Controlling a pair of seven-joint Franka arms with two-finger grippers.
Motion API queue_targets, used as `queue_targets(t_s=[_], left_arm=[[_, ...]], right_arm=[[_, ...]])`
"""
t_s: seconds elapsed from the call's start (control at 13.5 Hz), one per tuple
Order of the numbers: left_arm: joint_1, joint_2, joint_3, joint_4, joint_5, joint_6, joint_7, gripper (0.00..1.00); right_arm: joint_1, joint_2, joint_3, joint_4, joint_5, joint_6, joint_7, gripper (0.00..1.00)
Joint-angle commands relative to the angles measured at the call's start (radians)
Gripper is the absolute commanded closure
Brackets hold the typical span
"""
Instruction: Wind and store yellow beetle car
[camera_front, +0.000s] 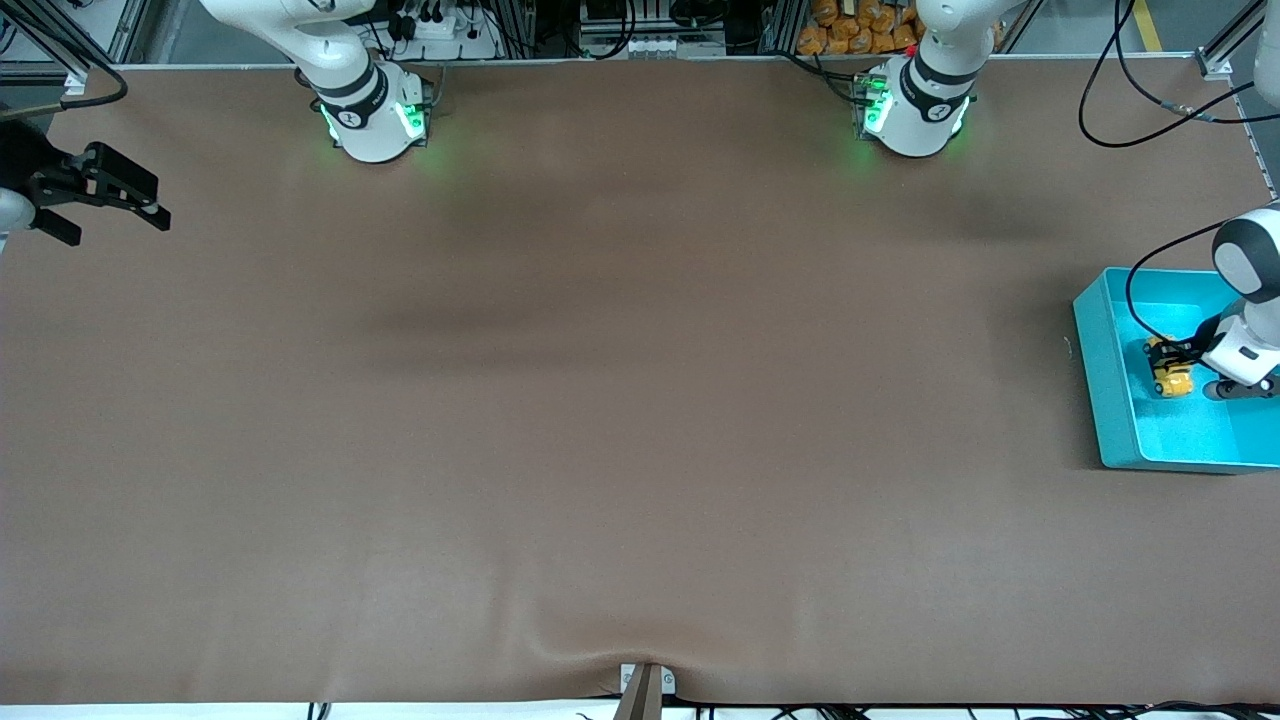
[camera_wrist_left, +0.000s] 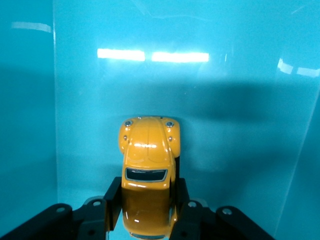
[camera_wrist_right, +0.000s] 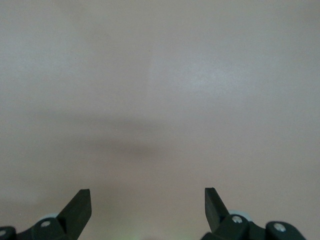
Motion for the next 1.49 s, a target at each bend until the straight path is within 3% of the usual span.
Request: queue_targets(t_s=[0.0,0.15,0.37,0.82,1.04,1.41], left_arm=[[0.008,0.011,-0.007,0.021,0.026,0.006,0.007,0.45],[0.008,0.016,-0.007,0.021,0.025,0.012,0.007,0.31],[0.007,0.000,-0.008,0.030,0.025,0.025,-0.002,0.00],[-0.004,-0.131,-0.036,0.063,0.013,-0.044,0.005,0.00],[-0.038,-0.219,-0.053,0.121,0.007,-0.231,0.010,0.00],[-0.169,-0.430,-0.053,0.277,-0.193,-0.559,0.011,0.00]], right_arm=[[-0.010,-0.013,0.010,-0.003,-0.004,-0.009,0.006,0.00],[-0.010,-0.013,0.010,-0.003,-0.004,-0.008,0.006,0.00],[-0.010,-0.013,0.010,-0.003,-0.006,-0.008,0.006,0.00],[-0.012,-0.013,0.010,-0.004,-0.004,-0.008,0.001,0.00],[-0.013,-0.015,0.010,-0.003,-0.006,-0.008,-0.008,0.00],[-0.018,-0.015,0.001,-0.003,-0.013,-0.006,-0.008,0.00]])
